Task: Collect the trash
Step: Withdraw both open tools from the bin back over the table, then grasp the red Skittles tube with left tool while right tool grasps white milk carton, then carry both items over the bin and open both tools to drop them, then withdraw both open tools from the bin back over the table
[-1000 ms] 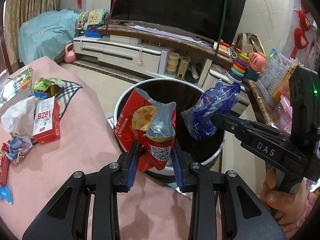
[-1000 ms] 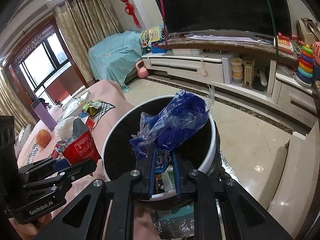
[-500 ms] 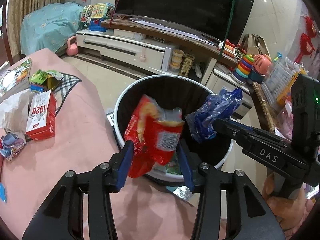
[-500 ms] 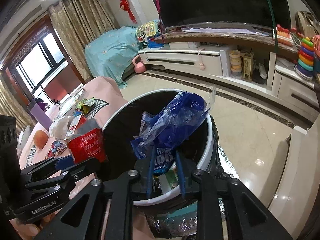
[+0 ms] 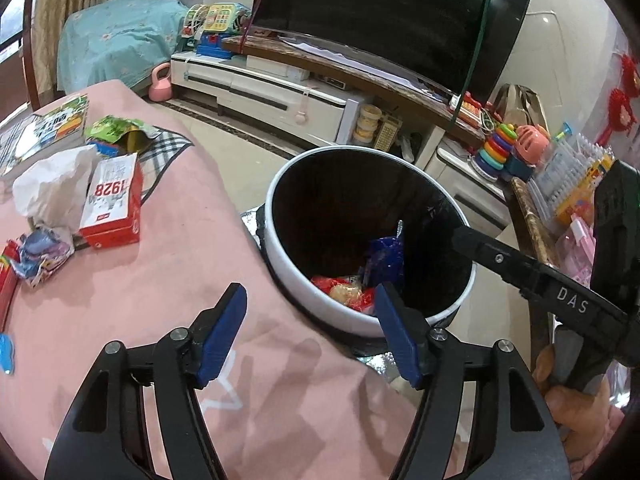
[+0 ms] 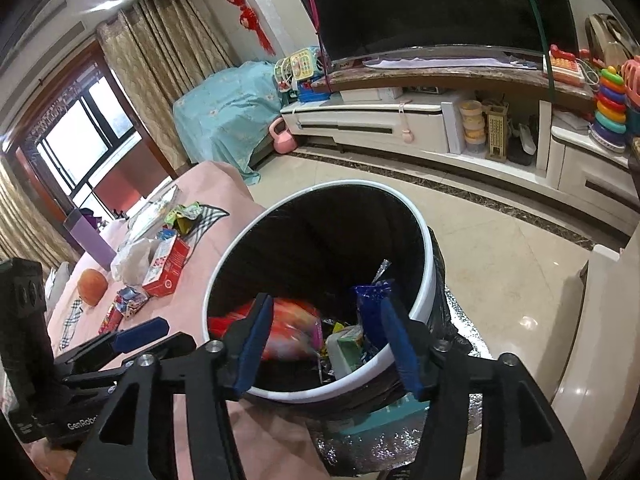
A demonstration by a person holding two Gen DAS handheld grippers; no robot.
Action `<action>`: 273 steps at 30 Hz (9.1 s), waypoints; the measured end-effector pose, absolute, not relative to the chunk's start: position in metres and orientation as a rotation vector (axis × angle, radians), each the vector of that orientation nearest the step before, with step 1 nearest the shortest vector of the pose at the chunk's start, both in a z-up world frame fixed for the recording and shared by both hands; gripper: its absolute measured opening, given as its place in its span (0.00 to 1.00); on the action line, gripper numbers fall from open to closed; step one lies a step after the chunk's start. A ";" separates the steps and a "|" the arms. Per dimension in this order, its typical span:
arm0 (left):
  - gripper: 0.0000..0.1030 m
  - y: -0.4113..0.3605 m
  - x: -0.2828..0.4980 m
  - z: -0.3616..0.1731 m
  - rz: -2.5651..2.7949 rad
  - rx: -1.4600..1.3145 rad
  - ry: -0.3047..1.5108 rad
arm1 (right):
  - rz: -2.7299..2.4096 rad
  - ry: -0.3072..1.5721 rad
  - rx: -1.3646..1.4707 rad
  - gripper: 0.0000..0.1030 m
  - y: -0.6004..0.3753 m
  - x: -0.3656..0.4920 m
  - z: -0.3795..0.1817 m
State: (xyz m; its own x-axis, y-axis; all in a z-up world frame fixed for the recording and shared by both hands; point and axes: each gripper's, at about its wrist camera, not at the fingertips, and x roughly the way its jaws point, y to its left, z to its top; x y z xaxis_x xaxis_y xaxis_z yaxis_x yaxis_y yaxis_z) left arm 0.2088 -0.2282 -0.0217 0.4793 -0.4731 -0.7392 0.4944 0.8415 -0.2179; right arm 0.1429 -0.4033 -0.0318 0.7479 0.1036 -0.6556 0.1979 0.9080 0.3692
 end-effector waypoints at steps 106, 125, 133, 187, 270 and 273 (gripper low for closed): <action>0.33 -0.004 0.276 -0.066 -0.213 0.033 0.945 | 0.154 0.883 0.210 0.54 -0.189 0.288 -0.068; 0.33 -0.021 0.180 -0.049 -0.351 -0.090 0.932 | 0.271 0.876 0.225 0.53 -0.197 0.177 -0.056; 0.33 -0.054 0.160 -0.035 -0.419 -0.059 0.907 | 0.223 0.826 0.270 0.53 -0.226 0.141 -0.045; 0.33 -0.244 0.201 -0.016 -0.636 0.171 0.905 | -0.043 0.721 0.434 0.53 -0.393 0.135 -0.029; 0.58 0.045 0.183 -0.066 -0.098 -0.240 0.965 | 0.282 0.815 0.369 0.87 -0.198 0.184 -0.061; 0.58 0.052 0.188 -0.067 -0.081 -0.246 0.965 | 0.296 0.826 0.382 0.87 -0.193 0.192 -0.062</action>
